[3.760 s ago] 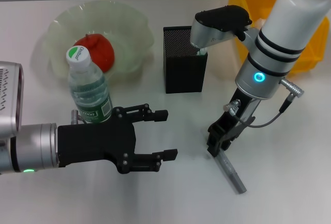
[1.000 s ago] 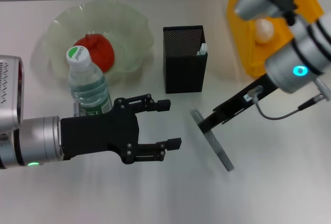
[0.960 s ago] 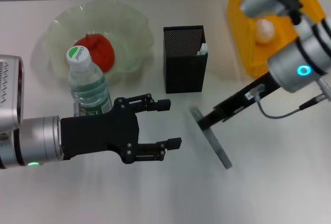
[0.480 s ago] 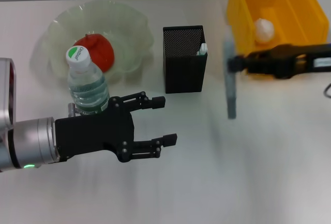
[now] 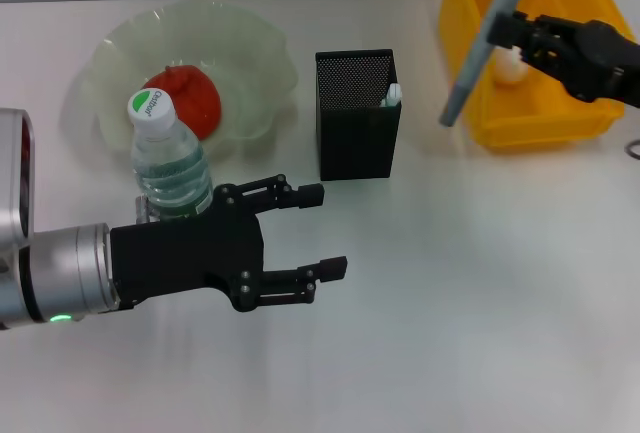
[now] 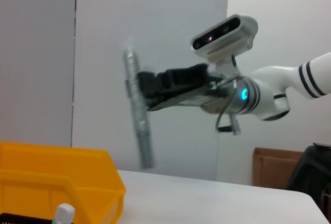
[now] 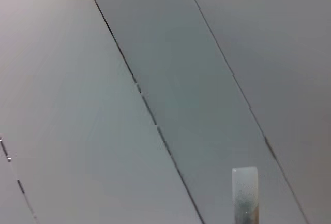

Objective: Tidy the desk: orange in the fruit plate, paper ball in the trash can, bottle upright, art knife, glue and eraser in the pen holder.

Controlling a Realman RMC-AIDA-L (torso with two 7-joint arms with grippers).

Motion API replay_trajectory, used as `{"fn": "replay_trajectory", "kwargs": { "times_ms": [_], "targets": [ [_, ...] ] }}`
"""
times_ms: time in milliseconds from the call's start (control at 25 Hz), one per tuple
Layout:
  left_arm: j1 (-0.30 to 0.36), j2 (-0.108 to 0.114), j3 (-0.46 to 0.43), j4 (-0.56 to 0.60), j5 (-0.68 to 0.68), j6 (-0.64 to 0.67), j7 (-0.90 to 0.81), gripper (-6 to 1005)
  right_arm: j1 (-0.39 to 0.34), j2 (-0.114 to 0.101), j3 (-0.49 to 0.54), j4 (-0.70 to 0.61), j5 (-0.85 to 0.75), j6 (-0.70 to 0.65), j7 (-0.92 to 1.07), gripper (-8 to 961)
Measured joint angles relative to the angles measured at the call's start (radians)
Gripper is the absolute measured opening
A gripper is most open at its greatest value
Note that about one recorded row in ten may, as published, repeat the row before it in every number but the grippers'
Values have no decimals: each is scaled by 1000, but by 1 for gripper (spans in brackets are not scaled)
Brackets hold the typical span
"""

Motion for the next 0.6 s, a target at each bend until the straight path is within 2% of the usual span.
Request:
{"fn": "replay_trajectory", "kwargs": {
  "times_ms": [120,240,600],
  "targets": [
    [-9,0,1,-1,0,0,-5,784,33,11,-2,59,7,73,-135,132],
    [-10,0,1,-1,0,1,-5,784,66,10,-11,96,3,128,-175,131],
    [-17,0,1,-3,0,1,-1,784,129,9,-21,104,-2,206,-192,130]
  ]
}}
